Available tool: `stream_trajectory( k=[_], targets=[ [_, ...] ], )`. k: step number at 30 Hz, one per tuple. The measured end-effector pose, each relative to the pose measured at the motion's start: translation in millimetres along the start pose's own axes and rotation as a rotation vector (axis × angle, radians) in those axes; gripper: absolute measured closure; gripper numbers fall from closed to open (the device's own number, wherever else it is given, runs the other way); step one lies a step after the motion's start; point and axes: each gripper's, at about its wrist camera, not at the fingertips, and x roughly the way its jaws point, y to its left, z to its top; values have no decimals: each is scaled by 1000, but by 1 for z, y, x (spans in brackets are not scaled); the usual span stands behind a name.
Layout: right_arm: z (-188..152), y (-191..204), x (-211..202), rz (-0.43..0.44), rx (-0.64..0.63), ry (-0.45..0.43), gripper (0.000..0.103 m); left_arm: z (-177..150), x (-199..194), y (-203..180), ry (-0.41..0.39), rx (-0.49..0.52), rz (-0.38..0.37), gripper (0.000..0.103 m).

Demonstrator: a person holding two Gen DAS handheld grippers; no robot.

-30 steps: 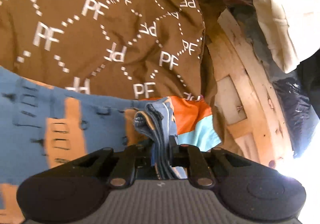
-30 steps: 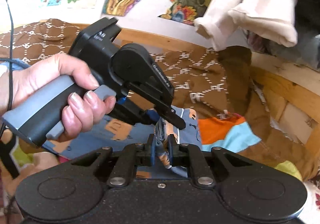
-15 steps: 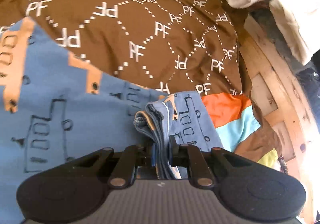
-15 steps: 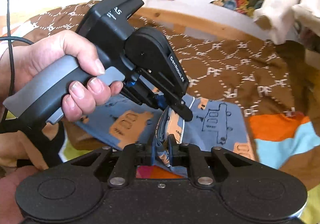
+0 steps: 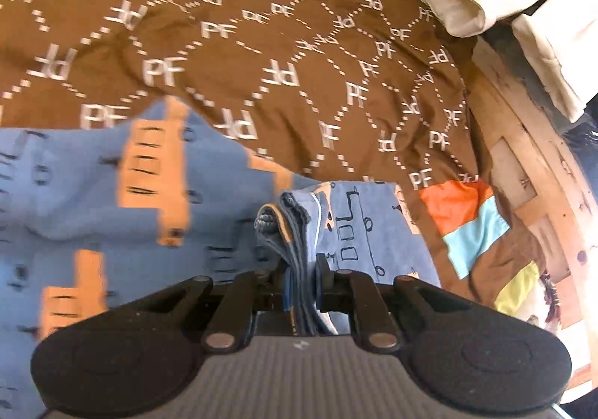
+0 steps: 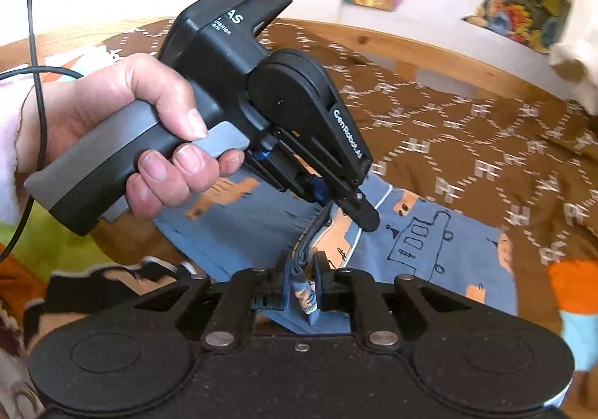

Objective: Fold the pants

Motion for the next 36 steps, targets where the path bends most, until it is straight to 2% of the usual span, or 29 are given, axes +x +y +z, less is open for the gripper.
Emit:
stream_trajectory(
  k=[5,14,16,18,20,21,22,23,24,26,28,30,31,34,36],
  targets=[
    [13,20,13,64,-22,8,90,-1,-15,20,1,-10,18,90],
    [26,43,28,122,-51,38,90,-7,-27,49,4,-65,22,90],
    [27,45,34,127,-62,49,90,-9,-25,55,10,-73,24,81],
    [27,46,37,130,-69,53,86,-10,-27,60,5,-76,27,75],
    [27,44,33,137,-72,45,79,-9,-30,63,-1,-85,32,68],
    [26,41,28,133,-77,37,66,-8,-33,62,-9,-80,49,64],
    [25,37,24,119,-80,32,53,-7,-36,60,-24,-69,82,56],
    [24,31,20,95,-82,25,42,-7,-39,57,-46,-53,124,54],
    [23,23,15,43,-88,19,39,-7,-40,54,-66,-41,157,51],
    [21,8,10,-101,-106,10,22,-9,-43,47,-123,-18,238,46],
    [20,-13,11,-282,-107,17,11,-13,-41,36,-177,-3,284,39],
    [22,-32,16,-425,-118,6,7,-19,-36,27,-224,8,298,31],
    [22,-39,21,-452,-131,-8,2,-21,-34,23,-238,17,307,30],
    [21,-56,49,-466,-167,-3,1,-29,-22,18,-259,57,407,29],
    [16,-64,70,-467,-192,35,1,-35,-16,21,-271,85,440,28]
  ],
)
